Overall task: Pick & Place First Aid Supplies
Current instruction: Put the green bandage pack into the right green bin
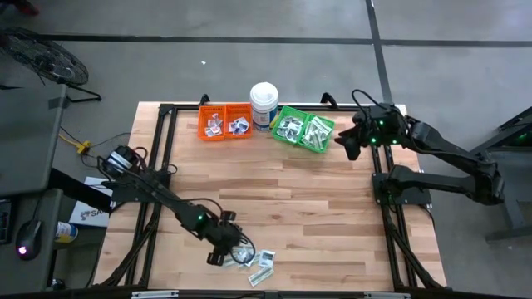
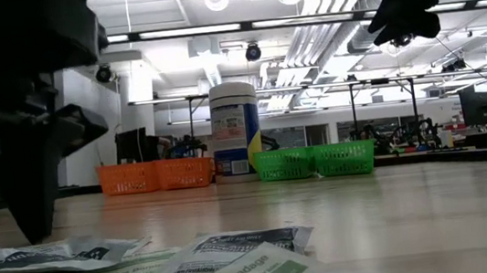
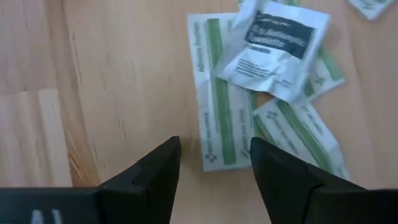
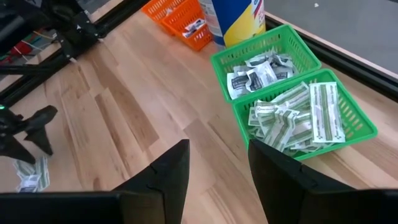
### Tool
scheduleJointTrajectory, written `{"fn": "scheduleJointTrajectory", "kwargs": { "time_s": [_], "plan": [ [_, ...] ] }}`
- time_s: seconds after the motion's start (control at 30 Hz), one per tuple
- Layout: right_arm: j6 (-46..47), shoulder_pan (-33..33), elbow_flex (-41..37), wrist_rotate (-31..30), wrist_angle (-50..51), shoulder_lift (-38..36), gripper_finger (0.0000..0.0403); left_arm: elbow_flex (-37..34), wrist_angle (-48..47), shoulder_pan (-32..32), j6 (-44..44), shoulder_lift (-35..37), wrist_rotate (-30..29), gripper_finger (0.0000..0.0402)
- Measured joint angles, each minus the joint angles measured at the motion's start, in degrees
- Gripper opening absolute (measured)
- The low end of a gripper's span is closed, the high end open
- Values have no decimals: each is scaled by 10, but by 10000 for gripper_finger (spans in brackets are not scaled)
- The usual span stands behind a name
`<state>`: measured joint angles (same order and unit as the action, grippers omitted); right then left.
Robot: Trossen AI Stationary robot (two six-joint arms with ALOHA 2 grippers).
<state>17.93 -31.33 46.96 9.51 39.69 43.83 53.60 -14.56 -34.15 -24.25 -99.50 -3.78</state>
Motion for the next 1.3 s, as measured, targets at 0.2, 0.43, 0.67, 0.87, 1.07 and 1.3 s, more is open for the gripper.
{"fn": "scheduleJointTrajectory", "kwargs": {
  "time_s": [0.2, 0.43, 0.67, 0.87, 1.07, 1.3],
  "plan": [
    [0, 8, 0, -3, 0, 0, 158, 4, -2, -1, -24, -35, -10, 192],
    [0, 8, 0, -4, 0, 0, 158, 5, -31, -2, -30, -60, -43, 182],
    [2, 8, 0, -4, 2, 0, 158, 5, -43, -1, -35, -65, -57, 94],
    [4, 8, 0, -3, 4, 0, 158, 5, -49, 0, -45, -65, -59, 8],
    [22, 16, 0, 11, 4, 0, 158, 5, -50, 0, -62, -61, -60, 2],
    [60, 82, 0, 14, -15, 5, 158, -3, -60, 16, -60, -15, -111, 1]
  ]
}}
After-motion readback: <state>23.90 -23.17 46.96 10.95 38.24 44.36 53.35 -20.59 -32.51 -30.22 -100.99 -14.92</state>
